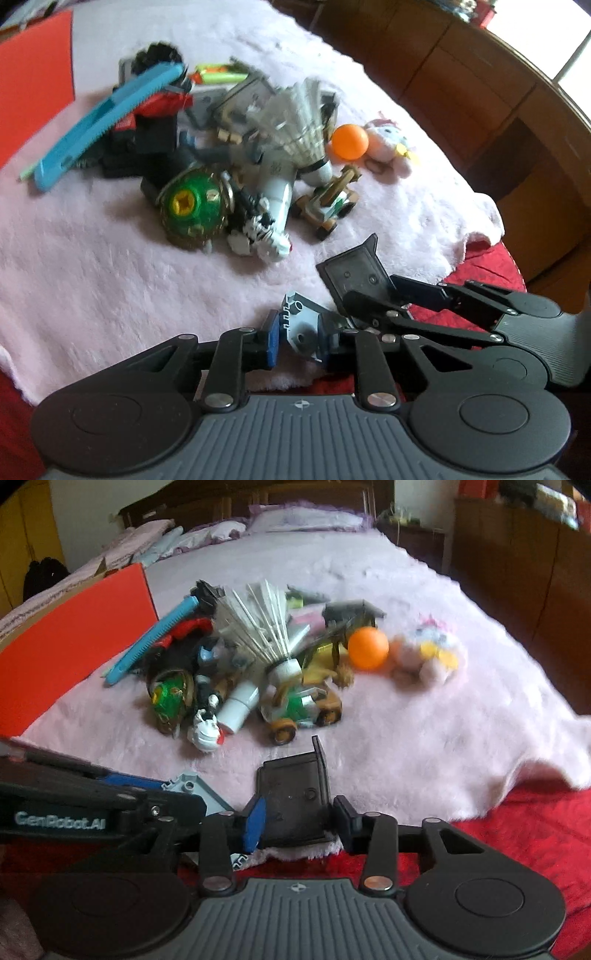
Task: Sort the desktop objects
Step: 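Grasp the grey bracket plate with the left tool while the right tool holds the case, then carry the bracket plate and black case into the box and open both tools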
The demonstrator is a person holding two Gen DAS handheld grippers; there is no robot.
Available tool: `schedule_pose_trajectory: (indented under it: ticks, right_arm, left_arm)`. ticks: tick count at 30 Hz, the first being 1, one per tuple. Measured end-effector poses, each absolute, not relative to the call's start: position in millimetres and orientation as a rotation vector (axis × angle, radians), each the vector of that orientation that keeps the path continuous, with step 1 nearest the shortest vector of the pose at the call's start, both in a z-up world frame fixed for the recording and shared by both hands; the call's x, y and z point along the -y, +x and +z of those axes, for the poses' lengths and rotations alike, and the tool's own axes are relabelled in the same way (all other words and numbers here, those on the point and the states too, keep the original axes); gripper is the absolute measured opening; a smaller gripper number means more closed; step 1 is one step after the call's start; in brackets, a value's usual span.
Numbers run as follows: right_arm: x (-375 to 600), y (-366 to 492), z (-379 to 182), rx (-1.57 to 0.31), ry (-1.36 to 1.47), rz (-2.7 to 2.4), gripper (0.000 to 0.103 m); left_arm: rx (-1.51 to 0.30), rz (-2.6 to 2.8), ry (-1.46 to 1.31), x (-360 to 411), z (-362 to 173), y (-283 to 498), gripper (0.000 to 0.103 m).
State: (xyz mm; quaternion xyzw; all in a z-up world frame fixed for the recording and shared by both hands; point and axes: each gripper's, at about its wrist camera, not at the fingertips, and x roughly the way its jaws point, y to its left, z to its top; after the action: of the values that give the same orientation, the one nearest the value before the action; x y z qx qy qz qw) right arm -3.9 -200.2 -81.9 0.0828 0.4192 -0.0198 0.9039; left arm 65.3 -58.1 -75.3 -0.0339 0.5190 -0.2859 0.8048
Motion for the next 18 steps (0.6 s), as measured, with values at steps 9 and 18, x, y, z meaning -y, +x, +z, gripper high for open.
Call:
schedule_pose_trajectory:
  ticks: [9, 18]
  right_arm:
    - [203.8, -11.8, -74.2, -0.797, 0.192, -0.067, 0.015]
    - [214.1, -12.3, -56.0, -0.740, 0.264, -0.081, 0.010]
  left_arm:
    - [-1.029, -0.602, -0.091, 51.5, -56.2, 61.9, 0.012]
    - [-0.920, -0.472, -0.133, 7.0, -17.4, 71.4, 0.012]
